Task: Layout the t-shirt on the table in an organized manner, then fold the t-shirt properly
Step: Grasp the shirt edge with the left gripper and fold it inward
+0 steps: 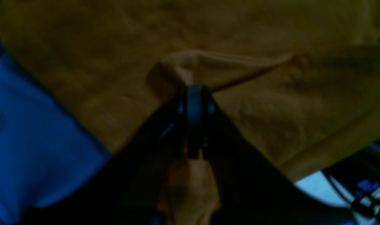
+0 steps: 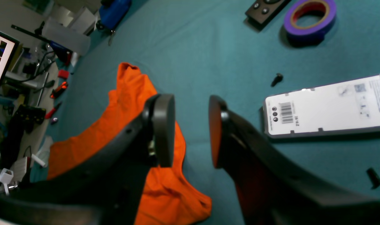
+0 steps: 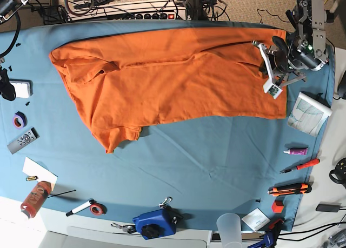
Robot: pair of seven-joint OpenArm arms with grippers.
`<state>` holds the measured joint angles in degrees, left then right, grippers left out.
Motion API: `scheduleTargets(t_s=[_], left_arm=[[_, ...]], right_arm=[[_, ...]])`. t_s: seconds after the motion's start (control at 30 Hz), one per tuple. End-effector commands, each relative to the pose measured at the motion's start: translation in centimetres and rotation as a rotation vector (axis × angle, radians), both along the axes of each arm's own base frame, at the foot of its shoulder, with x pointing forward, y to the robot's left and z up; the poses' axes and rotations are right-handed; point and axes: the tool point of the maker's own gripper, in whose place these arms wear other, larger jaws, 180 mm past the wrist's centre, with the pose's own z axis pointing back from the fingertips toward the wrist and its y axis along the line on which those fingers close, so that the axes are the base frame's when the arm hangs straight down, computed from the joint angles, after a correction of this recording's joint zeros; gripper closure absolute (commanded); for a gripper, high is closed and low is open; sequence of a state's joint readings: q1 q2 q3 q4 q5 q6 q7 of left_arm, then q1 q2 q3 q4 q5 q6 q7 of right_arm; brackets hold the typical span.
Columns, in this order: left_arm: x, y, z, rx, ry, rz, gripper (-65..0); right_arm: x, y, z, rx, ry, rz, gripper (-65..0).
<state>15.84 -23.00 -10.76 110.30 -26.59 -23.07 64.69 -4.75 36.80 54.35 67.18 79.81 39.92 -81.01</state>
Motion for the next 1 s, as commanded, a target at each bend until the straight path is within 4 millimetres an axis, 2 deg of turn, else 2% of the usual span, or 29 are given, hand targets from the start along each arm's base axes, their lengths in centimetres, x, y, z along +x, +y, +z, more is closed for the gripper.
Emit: scheduleTargets(t_s=[0.0,0.07,0.17,0.27,0.33,0.53,0.63,0.7,0.9,0.97], left_arm=[[1.0,0.5,1.3,0.004,-0.051,0.015,0.0],[1.7,1.1,2.1,0.002,-0.086,0.054,0.0],[2.5,3.1,3.1,0.006,-0.129,0.144,0.0],[2.7,5.3,3.6,0.023,-0.146,0.222,0.0],[2.7,6.0,3.6,0.028,-0.146,0.244,0.0],[2.4,4.6,3.6,-0.035,-0.149,0.188,0.0],[2.5,4.6,3.6,-0.035,-0.155,0.186,-18.2],[2.6,4.7,3.7,-0.037,-0.158,0.196,-26.3],[4.8,4.5,5.5,-0.066,-0.258,0.2,-27.3],[5.5,4.7,6.0,-0.06,-0.277,0.212,-27.3]], right_arm=[[0.7,-0.7,2.4,-0.033,-0.058,0.0,-19.1],[0.7,-0.7,2.4,-0.033,-0.058,0.0,-19.1],[0.7,-0.7,2.4,-0.033,-0.058,0.0,-19.1],[0.7,-0.7,2.4,-0.033,-0.059,0.0,-19.1],[0.8,-0.7,2.4,-0.033,-0.062,0.0,-19.1],[1.3,-0.7,3.1,-0.032,-0.087,0.0,-19.1],[1.7,-0.7,3.4,-0.031,-0.102,-0.001,-19.1],[1.9,-0.7,3.7,-0.031,-0.112,-0.001,-19.1],[3.8,-0.7,6.0,-0.034,-0.194,-0.003,-18.9],[4.9,-0.8,6.1,-0.073,-0.171,-0.003,-18.3]])
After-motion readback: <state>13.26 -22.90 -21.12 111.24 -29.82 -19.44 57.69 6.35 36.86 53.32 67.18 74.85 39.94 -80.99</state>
